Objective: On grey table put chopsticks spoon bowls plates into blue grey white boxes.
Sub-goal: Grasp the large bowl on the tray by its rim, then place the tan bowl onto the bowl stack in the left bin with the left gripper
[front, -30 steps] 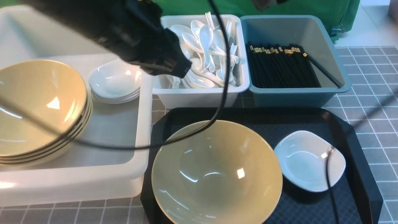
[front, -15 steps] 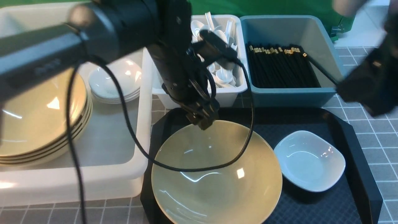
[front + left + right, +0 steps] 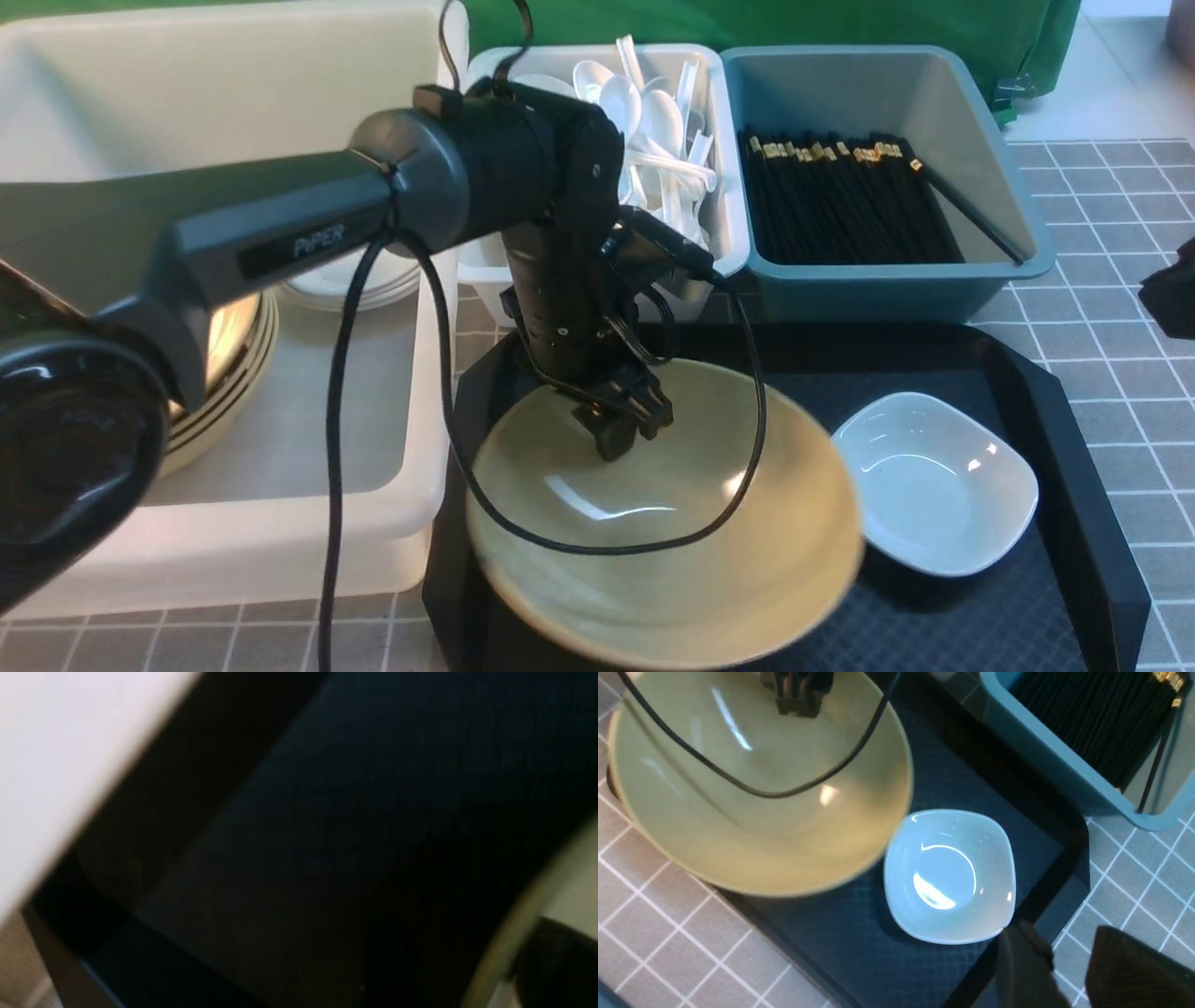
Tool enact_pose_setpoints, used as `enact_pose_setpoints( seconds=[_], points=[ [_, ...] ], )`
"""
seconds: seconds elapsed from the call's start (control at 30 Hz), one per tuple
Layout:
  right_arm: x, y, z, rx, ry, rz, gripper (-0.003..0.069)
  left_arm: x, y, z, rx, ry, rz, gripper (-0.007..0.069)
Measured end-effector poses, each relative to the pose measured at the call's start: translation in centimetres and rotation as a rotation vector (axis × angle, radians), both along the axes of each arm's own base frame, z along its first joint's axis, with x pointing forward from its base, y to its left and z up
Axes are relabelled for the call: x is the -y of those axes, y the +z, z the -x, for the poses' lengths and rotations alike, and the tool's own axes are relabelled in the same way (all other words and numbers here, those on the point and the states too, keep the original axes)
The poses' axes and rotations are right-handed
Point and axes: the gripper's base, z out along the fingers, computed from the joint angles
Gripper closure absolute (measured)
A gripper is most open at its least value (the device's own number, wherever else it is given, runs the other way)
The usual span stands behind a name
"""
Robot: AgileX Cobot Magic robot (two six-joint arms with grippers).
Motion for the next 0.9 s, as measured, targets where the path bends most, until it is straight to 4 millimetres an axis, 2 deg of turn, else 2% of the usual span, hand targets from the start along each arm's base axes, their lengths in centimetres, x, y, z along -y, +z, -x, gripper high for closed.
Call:
enact_pose_setpoints(
  seconds=[0.07,0.23,0.27,0.37,0.43,0.47,0.5,0.57,0.6,0.63,0.67,0.77,0.8,0.87,0.9],
  points=[
    [0.0,0.0,0.0,0.002,0.003,0.002,0.0425,0.1,0.6,0.2,-0.004,0.012,0.021,0.0475],
    [-0.3,-0.3,-0.4,-0.008,0.020,0.024,0.0425,-0.3,4.3,1.3,0.041,0.025,0.073,0.0592],
    [-0.3,-0.3,-0.5,-0.010,0.022,0.025,0.0425,-0.3,4.5,1.3,0.048,0.025,0.074,0.0595],
    [-1.1,-1.1,-1.5,-0.041,0.039,0.042,0.0425,-1.8,8.7,2.1,0.155,0.038,0.123,0.0619],
    [-2.0,-1.6,-2.2,-0.059,0.075,0.036,0.0428,-4.0,11.6,2.5,0.207,0.079,0.158,0.0619],
    [-2.3,-1.8,-2.5,-0.067,0.091,0.028,0.0435,-4.8,12.7,2.7,0.216,0.105,0.189,0.0619],
    [-2.4,-1.9,-2.5,-0.068,0.099,0.028,0.0440,-5.1,13.0,2.8,0.222,0.110,0.192,0.0620],
    [-4.0,-2.6,-3.2,-0.098,0.188,-0.004,0.0497,-8.6,16.5,3.5,0.260,0.209,0.286,0.0620],
    [-4.2,-2.7,-3.2,-0.099,0.199,-0.004,0.0508,-8.9,16.7,3.6,0.259,0.217,0.290,0.0620],
    [-4.8,-2.9,-3.4,-0.108,0.227,-0.011,0.0526,-10.0,17.6,3.9,0.266,0.248,0.314,0.0620],
    [-5.8,-3.3,-3.4,-0.112,0.277,-0.022,0.0576,-12.5,19.0,4.6,0.290,0.313,0.344,0.0620],
    [-7.7,-3.5,-3.3,-0.107,0.352,-0.033,0.0625,-17.5,20.8,6.1,0.349,0.466,0.381,0.0620],
    [-7.7,-3.5,-3.3,-0.107,0.352,-0.033,0.0625,-17.8,20.9,6.2,0.354,0.478,0.380,0.0620],
    [-8.9,-3.3,-3.1,-0.086,0.401,-0.041,0.0627,-21.9,21.8,7.5,0.416,0.628,0.408,0.0620],
    [-9.1,-3.2,-3.0,-0.081,0.409,-0.046,0.0627,-23.2,22.0,7.9,0.434,0.680,0.417,0.0620]
  ],
)
